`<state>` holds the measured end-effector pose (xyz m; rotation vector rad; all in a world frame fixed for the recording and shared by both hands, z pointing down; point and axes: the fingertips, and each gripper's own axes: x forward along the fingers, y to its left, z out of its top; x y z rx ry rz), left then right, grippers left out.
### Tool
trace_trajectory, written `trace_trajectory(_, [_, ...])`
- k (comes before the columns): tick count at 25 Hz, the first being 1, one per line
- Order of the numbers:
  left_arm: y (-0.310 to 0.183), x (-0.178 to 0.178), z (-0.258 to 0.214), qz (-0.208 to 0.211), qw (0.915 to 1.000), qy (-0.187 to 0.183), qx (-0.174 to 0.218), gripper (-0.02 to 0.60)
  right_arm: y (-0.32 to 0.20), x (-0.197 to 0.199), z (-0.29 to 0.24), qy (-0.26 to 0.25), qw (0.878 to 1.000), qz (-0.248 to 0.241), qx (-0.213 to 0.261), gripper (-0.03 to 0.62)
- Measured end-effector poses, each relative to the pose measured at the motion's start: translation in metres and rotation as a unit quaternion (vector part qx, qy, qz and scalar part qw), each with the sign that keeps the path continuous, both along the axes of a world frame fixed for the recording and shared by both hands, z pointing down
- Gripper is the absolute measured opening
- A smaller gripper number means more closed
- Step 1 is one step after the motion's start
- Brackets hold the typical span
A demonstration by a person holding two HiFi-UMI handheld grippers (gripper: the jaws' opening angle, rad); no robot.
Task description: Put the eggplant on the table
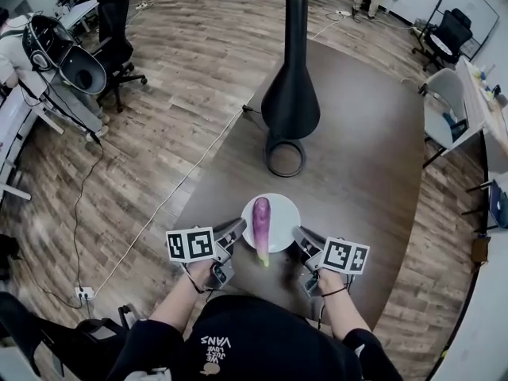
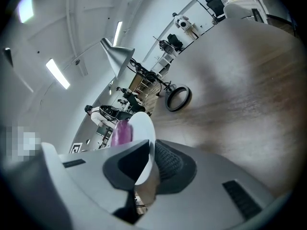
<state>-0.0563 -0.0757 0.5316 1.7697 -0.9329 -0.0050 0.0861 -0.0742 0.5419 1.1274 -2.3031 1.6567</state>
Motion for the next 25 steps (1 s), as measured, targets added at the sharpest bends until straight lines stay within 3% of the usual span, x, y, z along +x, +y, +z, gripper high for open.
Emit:
trace_trajectory(4, [-0.008, -0.002, 0.008, 0.004, 1.0, -0.001, -0.001, 0.037, -0.009, -0.002, 0.009, 0.008, 1.0, 0.009, 0.0, 0.04])
trace_trajectory(9, [-0.031, 0.002, 0.014, 0.04, 0.9991, -0.007, 0.009, 0.035, -0.026, 0.001, 0.016, 0.021, 0.999, 0.032, 0.006, 0.04])
trace_trajectory(16, [-0.05, 0.006, 0.042, 0.068, 0.9973, -0.021, -0.02, 0.037, -0.036, 0.004, 0.038, 0.035, 0.998, 0.055, -0.01, 0.04])
trace_trajectory(25, [-0.063, 0.0, 0.072, 0.061, 0.9966, -0.024, -0.051, 0.037, -0.048, -0.002, 0.067, 0.048, 0.997, 0.054, -0.037, 0.04])
